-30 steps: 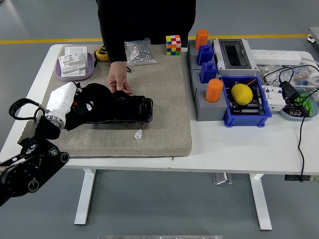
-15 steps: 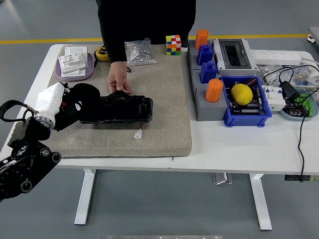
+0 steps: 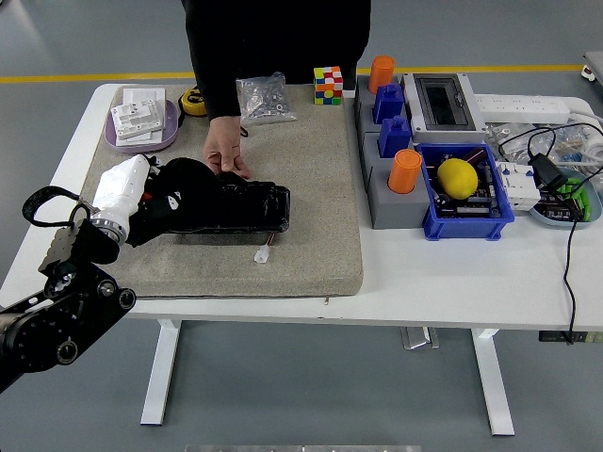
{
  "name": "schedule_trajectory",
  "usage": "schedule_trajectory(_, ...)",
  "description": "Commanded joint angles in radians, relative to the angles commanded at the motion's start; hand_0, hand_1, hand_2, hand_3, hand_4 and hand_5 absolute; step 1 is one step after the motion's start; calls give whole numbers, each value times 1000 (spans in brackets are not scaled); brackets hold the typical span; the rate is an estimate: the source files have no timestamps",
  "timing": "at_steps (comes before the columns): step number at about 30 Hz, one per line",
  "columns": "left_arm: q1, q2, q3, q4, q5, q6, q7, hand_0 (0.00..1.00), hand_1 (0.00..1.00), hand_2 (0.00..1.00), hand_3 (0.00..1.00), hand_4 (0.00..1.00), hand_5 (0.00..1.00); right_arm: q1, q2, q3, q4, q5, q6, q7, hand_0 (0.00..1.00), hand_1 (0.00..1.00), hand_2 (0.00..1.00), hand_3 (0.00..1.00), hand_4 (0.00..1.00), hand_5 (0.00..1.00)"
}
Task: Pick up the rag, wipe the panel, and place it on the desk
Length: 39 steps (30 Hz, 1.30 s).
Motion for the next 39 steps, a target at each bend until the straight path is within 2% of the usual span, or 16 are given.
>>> schedule_trajectory(11, -59, -30, 121, -17, -22, -8, 7, 253, 150, 445, 345, 2, 2, 5, -3, -3, 0, 0, 2, 1, 730, 612, 693, 615, 998, 571)
schedule_trajectory(21, -95, -55, 213, -56, -32, -11, 12, 252, 150, 445, 345, 2, 2, 9, -5, -5, -1, -2, 5, 0, 729, 612, 693, 616, 998, 571)
schedule_trajectory(33, -110, -75, 275, -77, -33, -14, 20, 252, 149, 445, 346, 2, 2, 13, -4, 1, -3, -5, 9, 0, 730, 612, 693, 616, 998, 572)
schedule_trajectory(39, -116, -81, 277, -77, -33, -13, 23, 252, 149, 445, 347, 2, 2, 14, -4, 2, -4, -6, 10, -1, 728, 612, 693, 616, 998, 573)
